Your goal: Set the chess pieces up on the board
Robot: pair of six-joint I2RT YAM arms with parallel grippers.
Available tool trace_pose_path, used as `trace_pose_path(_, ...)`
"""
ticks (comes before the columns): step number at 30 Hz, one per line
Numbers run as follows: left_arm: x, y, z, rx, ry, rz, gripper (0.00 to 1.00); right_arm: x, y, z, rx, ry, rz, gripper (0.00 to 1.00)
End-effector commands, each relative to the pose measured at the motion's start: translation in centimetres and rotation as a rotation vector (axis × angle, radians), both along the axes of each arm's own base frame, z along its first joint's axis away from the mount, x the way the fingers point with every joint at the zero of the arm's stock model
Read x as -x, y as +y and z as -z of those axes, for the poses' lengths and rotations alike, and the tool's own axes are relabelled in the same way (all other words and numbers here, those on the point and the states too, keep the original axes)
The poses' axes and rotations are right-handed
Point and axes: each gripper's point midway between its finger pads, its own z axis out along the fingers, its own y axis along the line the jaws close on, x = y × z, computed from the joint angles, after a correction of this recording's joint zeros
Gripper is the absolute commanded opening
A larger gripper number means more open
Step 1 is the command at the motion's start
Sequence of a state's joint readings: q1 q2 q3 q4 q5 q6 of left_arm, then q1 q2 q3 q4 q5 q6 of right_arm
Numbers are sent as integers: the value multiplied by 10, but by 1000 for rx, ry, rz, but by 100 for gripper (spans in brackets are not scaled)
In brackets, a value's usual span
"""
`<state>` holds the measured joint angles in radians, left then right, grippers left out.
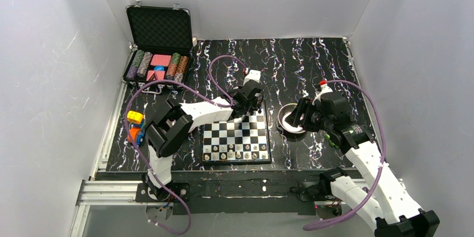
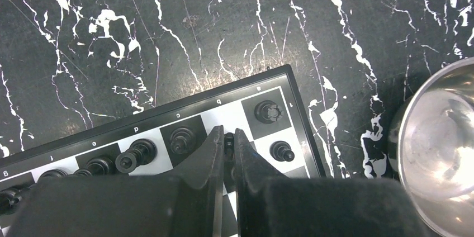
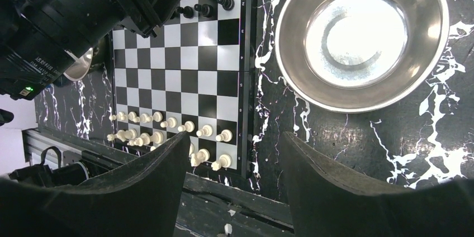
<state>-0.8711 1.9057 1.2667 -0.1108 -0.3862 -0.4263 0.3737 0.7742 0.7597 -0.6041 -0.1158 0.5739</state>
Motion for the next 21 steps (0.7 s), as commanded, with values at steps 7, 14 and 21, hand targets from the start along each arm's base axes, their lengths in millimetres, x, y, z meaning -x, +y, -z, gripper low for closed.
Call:
trace_pose_path(7,-6,-2,-5,-5,-25,-6,1,-2,4,-6,-29,-29,-14,68)
trace_pose_path(14,-8,-3,-3,-11,-31,-6,2,-1,5,-5,-29,-24,-20,68)
trace_pose_path(21,-11,-5,-1,-15,-38,-4,2,0,4,-5,-26,-20,-21,68)
